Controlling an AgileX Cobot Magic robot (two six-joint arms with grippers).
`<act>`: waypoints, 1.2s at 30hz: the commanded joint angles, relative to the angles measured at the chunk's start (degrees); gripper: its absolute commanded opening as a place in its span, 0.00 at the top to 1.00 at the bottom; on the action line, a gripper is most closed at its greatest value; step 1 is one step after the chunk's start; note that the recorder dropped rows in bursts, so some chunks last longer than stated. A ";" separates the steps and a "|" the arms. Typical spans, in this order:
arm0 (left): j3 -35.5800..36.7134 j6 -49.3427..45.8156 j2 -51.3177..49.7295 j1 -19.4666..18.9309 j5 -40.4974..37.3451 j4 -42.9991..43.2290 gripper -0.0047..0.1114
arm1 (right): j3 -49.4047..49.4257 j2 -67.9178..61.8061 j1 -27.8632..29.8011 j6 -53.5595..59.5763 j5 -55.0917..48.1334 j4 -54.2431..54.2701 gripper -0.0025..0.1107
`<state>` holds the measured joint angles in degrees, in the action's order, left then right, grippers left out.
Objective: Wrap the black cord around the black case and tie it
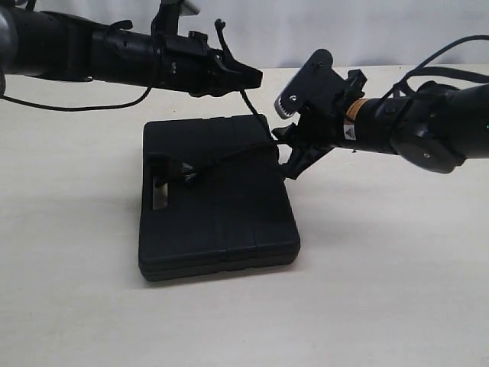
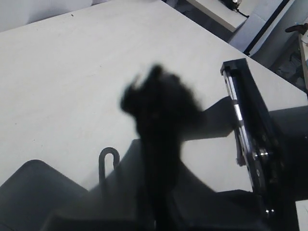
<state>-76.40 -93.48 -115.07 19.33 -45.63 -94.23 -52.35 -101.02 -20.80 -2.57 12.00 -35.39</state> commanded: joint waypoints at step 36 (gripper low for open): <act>-0.35 -3.01 3.00 -3.48 -10.39 7.33 0.65 | -5.48 -5.39 -0.24 27.41 7.18 39.66 0.94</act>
<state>-76.40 -96.35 -113.64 17.20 -54.64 -89.38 -57.35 -107.43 -21.99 16.86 18.86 -5.37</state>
